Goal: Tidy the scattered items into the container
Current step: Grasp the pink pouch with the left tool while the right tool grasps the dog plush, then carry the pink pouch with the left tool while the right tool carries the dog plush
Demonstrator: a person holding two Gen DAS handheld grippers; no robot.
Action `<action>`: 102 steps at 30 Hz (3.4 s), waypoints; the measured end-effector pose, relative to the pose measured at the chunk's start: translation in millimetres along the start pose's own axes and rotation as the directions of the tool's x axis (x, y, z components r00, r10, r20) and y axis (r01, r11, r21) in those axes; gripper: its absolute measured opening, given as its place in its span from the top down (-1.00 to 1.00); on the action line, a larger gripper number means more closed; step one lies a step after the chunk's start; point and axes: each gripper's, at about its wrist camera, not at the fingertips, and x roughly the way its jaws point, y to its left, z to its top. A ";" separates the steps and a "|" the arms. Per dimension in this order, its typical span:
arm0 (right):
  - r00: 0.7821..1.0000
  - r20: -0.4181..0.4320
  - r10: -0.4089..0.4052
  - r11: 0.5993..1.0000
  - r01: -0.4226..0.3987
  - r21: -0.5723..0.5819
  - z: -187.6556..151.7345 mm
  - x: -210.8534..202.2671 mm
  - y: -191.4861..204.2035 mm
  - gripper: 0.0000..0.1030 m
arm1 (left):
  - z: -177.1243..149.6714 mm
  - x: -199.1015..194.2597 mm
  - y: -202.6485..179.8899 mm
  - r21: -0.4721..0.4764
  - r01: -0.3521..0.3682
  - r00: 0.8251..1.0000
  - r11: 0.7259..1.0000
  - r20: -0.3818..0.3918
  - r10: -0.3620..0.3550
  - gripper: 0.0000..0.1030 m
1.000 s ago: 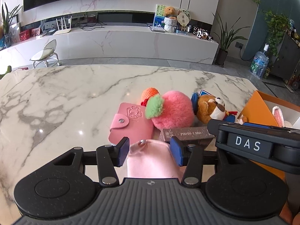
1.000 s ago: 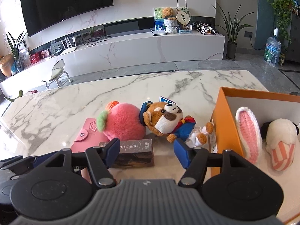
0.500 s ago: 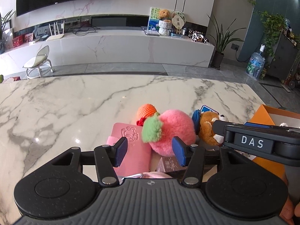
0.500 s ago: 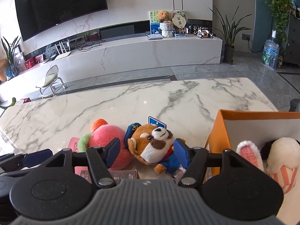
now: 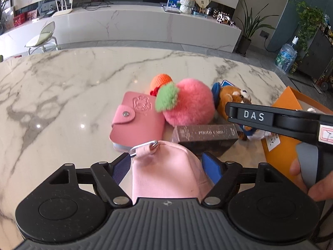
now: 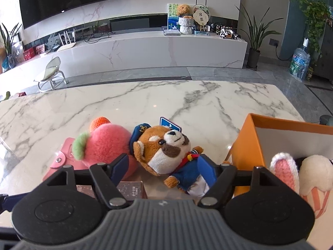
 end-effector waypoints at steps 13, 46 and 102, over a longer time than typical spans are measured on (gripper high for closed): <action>0.995 -0.043 -0.094 0.986 0.087 -0.139 -8.1 29.5 11.0 -0.33 | -6.7 19.0 -11.0 0.095 -0.103 0.993 0.990 -0.038 0.107 -0.59; 0.970 -0.180 0.161 0.977 -0.182 -0.108 -55.9 -58.4 61.1 0.46 | -34.2 -33.0 44.4 -0.005 -0.162 0.987 0.987 0.021 0.162 -0.72; 0.990 -0.096 0.107 0.955 -0.129 -0.267 -80.3 -123.4 60.8 0.05 | -73.8 -94.1 37.5 -0.039 -0.202 0.979 0.979 0.023 0.203 -0.50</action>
